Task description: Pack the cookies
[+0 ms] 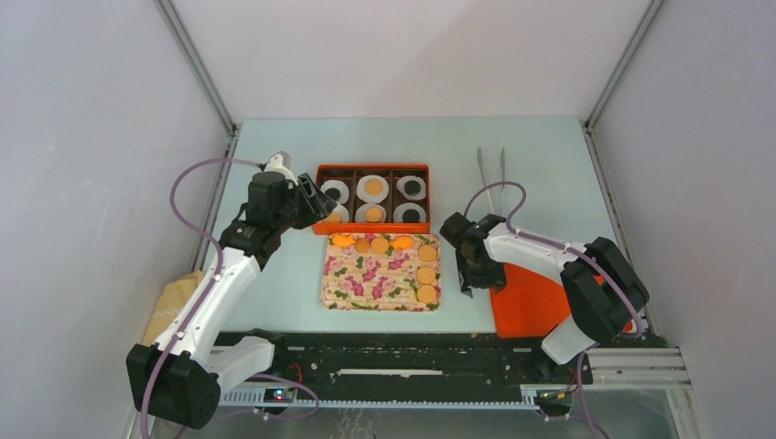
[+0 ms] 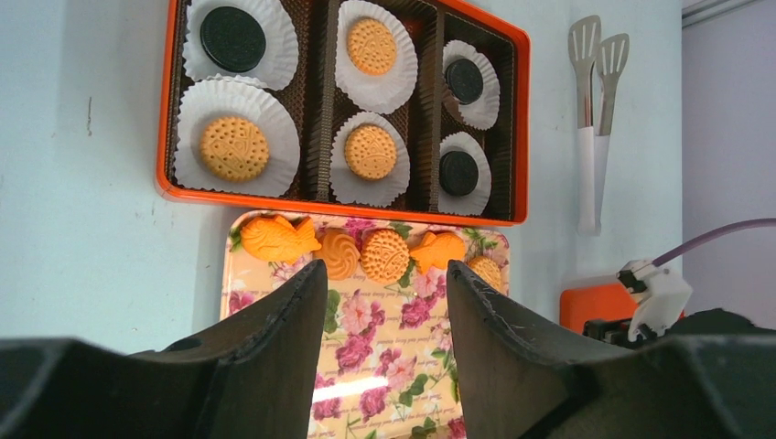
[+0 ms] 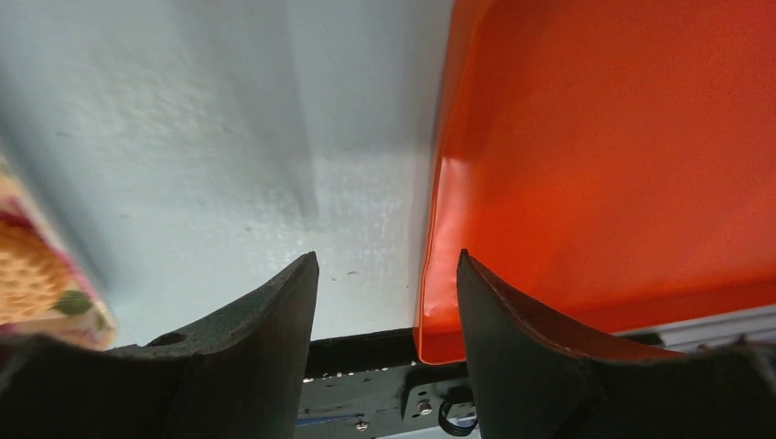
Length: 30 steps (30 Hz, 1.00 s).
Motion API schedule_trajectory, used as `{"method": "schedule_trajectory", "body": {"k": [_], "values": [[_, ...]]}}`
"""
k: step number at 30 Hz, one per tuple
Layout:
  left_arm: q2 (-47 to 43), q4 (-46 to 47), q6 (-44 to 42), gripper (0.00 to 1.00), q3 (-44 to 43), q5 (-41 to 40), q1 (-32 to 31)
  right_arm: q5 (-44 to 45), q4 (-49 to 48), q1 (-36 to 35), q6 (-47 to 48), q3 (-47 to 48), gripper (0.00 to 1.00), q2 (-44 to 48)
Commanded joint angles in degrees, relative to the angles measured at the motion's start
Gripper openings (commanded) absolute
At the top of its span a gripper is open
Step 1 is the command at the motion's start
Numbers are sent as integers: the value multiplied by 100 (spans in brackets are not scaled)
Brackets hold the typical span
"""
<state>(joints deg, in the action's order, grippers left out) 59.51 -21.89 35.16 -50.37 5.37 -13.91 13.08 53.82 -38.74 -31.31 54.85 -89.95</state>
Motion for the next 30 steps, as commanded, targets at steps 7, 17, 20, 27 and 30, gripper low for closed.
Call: {"method": "schedule_trajectory", "body": {"k": [7, 17, 20, 27, 30], "values": [[-276, 90, 26, 56, -2, 102, -112, -129, -526, 12, -765, -515, 42, 115], [87, -53, -315, 58, -362, 476, -228, -132, -656, -107, -791, -708, 10, 81], [494, -80, -436, 54, -671, 815, -349, -32, -508, -273, -724, -705, 5, 226], [1186, 46, -775, 48, -1224, 1368, -787, 568, 84, -1059, -669, -528, 0, 575], [1336, 584, -669, 61, -1029, 2066, -788, 772, 282, -1462, -693, -324, 0, 735]]}}
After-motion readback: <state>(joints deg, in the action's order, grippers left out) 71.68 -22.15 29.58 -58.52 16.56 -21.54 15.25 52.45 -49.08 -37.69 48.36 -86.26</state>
